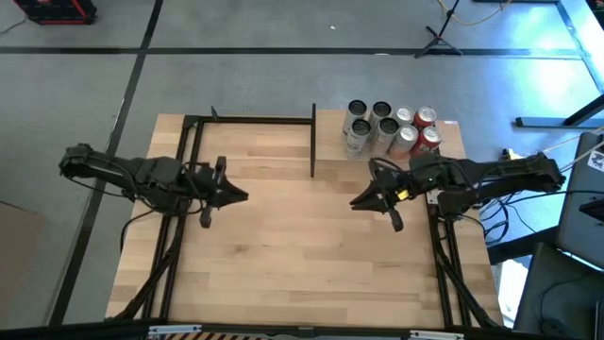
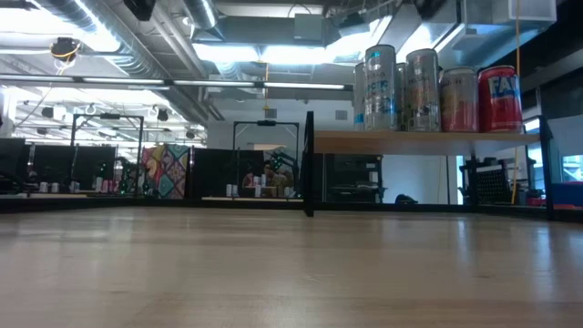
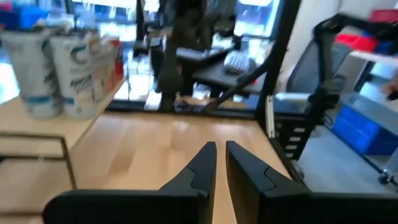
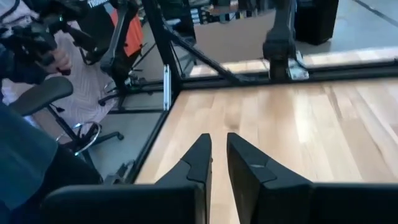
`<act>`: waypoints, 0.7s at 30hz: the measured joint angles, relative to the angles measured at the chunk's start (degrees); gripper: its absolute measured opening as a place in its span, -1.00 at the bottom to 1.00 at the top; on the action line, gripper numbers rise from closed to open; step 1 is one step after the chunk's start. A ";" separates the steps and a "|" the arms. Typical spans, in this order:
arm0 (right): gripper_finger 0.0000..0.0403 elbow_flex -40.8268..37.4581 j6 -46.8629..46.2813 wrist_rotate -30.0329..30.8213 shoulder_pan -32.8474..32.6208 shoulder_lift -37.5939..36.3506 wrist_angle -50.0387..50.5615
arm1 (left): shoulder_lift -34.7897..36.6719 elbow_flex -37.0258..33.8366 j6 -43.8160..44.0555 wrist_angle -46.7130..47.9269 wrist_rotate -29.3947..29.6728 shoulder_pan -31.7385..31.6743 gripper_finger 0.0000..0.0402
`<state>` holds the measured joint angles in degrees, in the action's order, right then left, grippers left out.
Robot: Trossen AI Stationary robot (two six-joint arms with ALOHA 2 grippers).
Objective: Place canned beverage on shelf
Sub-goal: Return to Home Position
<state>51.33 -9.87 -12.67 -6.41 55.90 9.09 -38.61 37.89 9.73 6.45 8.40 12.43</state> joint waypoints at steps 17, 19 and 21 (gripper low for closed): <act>-0.79 -28.20 0.21 10.16 0.06 -28.83 -10.48 | 13.14 -13.73 -2.84 -11.34 -2.13 -0.04 -0.85; -0.79 -30.95 0.14 11.63 0.06 -32.00 -10.99 | 14.18 -14.04 -3.14 -11.21 -2.13 -0.04 -0.85; -0.79 -33.38 0.11 12.57 0.06 -35.20 -11.05 | 15.12 -14.35 -3.62 -11.25 -2.16 -0.04 -0.84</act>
<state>17.95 -9.76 -0.09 -6.35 20.69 -1.96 -23.49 23.53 6.11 -4.80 6.24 12.38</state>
